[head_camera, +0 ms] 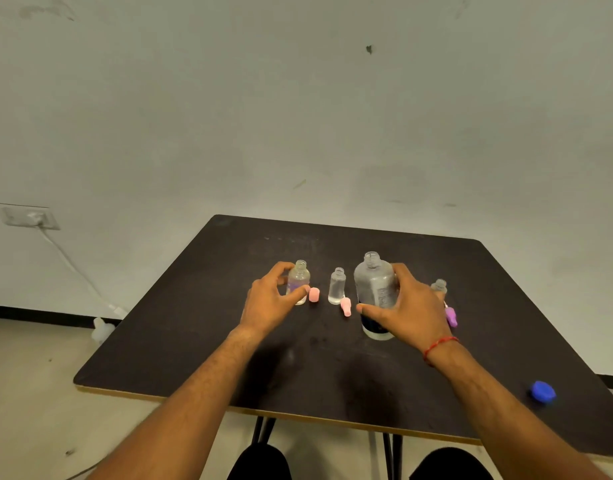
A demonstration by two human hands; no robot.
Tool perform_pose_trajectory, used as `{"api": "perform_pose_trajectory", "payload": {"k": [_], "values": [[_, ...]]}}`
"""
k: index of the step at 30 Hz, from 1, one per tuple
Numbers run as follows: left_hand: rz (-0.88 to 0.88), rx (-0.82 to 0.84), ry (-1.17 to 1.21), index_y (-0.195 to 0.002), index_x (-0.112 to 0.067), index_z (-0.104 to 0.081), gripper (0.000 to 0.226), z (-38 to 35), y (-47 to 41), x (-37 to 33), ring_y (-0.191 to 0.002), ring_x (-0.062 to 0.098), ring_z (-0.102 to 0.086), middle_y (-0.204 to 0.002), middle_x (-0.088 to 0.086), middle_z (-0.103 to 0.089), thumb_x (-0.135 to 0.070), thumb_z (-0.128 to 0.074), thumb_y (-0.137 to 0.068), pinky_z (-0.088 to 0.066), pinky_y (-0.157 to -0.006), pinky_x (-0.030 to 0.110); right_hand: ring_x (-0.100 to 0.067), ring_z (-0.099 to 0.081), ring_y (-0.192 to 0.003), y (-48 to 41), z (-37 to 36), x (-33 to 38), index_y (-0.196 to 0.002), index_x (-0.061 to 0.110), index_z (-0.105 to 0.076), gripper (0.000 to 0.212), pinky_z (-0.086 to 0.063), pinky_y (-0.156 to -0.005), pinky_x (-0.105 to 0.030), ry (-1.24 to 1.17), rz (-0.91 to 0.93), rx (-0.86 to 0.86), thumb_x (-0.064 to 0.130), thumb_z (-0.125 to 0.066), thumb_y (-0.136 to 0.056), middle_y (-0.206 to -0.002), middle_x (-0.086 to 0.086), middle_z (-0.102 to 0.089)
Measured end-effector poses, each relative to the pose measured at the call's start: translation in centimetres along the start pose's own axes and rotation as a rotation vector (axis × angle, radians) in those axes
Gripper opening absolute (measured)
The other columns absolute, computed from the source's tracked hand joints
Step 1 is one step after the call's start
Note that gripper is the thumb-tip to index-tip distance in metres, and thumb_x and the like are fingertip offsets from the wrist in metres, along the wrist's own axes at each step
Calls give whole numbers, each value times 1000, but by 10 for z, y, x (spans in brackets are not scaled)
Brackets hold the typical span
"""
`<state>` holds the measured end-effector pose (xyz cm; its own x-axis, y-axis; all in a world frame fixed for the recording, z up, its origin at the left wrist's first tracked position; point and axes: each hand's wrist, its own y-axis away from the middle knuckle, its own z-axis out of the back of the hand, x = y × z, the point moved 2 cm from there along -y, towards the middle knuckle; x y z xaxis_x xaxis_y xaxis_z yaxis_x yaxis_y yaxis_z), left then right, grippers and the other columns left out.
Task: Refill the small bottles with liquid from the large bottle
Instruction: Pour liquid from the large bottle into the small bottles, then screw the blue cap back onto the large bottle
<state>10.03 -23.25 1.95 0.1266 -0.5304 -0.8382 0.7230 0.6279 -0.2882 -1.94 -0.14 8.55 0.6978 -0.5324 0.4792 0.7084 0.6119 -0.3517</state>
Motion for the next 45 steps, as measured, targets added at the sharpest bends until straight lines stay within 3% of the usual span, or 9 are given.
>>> {"api": "perform_pose_trajectory", "payload": {"k": [5, 12, 19, 26, 29, 35, 38, 42, 45], "values": [[90, 2, -55, -119, -39, -55, 39, -1, -21, 24, -99, 10, -70, -109, -12, -71, -43, -76, -87, -62, -81, 48, -13, -61, -98, 13, -12, -16, -119, 32, -46, 74, -53, -89, -46, -157, -70, -21, 67, -74, -60, -104, 13, -61], [180, 38, -148, -123, -34, -51, 43, -17, -47, 44, -108, 23, -67, -125, 0, -68, -37, -76, -89, -59, -91, 51, -16, -60, -112, 18, -22, -35, -131, 33, -44, 88, -48, -99, -53, -198, -147, -27, 71, -73, -56, -121, 12, -61], [220, 9, -180, -112, -43, -49, 38, -21, -47, 65, -100, 22, -68, -112, -4, -70, -41, -77, -86, -61, -76, 53, -10, -60, -100, 16, -20, -49, -119, 42, -44, 77, -49, -96, -50, -211, -176, -75, 70, -75, -55, -102, 24, -56], [260, -22, -108, -135, -37, -47, 61, -21, -40, 54, -117, 24, -65, -132, -4, -67, -35, -81, -84, -60, -84, 54, -13, -61, -105, 16, -15, -61, -121, 41, -45, 79, -48, -98, -52, -233, -195, -107, 70, -78, -55, -111, 19, -59], [272, -118, -106, -143, -31, -42, 68, -18, -28, 42, -126, 28, -61, -145, 0, -58, -35, -79, -86, -53, -102, 51, -14, -61, -106, 18, -10, -66, -117, 45, -43, 76, -43, -102, -57, -216, -198, -123, 73, -76, -55, -106, 24, -56], [-20, -531, 20, -116, -29, -56, 25, -29, 23, -27, -76, 10, -69, -102, -10, -72, -30, -69, -94, -60, -75, 43, -17, -59, -109, 28, 1, -79, -127, 40, -42, 90, -49, -96, -52, -253, -220, -131, 81, -69, -52, -117, 13, -62], [-142, -302, 127, -106, -31, -65, 18, -68, 39, -62, -90, 4, -67, -101, -15, -70, -32, -73, -90, -59, -75, 38, -13, -60, -107, 35, 8, -88, -132, 35, -43, 96, -52, -94, -48, -293, -224, -132, 78, -72, -51, -117, 12, -62], [-106, 163, 321, -130, -40, -59, 57, -124, 53, -101, -112, 1, -62, -126, -21, -63, -54, -78, -77, -56, -88, 26, -7, -60, -108, 46, 20, -93, -129, 35, -45, 86, -55, -92, -38, -326, -178, -137, 67, -79, -57, -118, 15, -61], [-112, 376, 385, -137, -41, -52, 67, -162, 61, -123, -114, -5, -60, -129, -20, -62, -39, -85, -79, -53, -88, 18, -5, -59, -110, 55, 29, -100, -130, 34, -46, 77, -55, -93, -33, -354, -142, -129, 48, -84, -65, -120, 15, -60]]}}
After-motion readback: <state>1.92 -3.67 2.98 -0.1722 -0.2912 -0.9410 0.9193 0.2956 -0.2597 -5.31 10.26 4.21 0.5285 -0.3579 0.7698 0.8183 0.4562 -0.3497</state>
